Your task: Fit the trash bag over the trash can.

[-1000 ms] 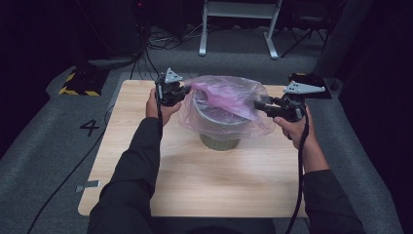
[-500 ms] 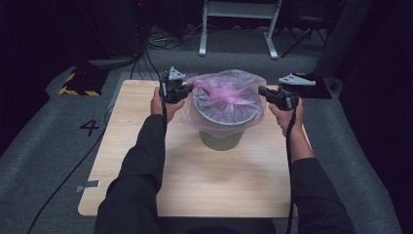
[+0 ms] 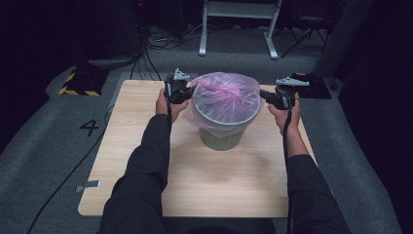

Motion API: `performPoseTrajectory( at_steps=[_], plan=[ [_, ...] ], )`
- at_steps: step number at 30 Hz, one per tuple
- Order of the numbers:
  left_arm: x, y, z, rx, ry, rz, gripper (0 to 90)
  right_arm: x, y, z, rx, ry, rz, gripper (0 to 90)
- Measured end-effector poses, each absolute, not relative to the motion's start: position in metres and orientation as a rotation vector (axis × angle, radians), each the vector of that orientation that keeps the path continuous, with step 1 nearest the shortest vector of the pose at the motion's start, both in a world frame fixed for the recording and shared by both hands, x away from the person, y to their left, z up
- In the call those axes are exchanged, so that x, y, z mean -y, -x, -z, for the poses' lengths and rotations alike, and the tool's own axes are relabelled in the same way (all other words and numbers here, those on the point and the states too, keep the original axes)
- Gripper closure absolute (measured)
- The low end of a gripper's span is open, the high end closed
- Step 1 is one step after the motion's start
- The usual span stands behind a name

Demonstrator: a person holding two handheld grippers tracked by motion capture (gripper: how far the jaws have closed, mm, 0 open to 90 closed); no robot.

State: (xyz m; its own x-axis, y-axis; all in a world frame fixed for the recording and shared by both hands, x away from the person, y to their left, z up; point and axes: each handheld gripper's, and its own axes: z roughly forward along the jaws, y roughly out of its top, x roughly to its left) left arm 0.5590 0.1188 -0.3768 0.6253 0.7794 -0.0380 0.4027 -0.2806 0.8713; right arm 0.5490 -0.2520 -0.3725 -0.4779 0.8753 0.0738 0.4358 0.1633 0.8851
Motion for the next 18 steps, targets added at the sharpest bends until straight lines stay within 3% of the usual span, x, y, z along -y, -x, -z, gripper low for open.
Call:
performPoseTrajectory(
  at_steps=[18],
  plan=[
    [-0.127,-0.548,0.405,-0.876,-1.914,-0.346,89.7,0.239,-0.548,0.411,-2.237,-1.207,-1.379,90.0]
  ],
)
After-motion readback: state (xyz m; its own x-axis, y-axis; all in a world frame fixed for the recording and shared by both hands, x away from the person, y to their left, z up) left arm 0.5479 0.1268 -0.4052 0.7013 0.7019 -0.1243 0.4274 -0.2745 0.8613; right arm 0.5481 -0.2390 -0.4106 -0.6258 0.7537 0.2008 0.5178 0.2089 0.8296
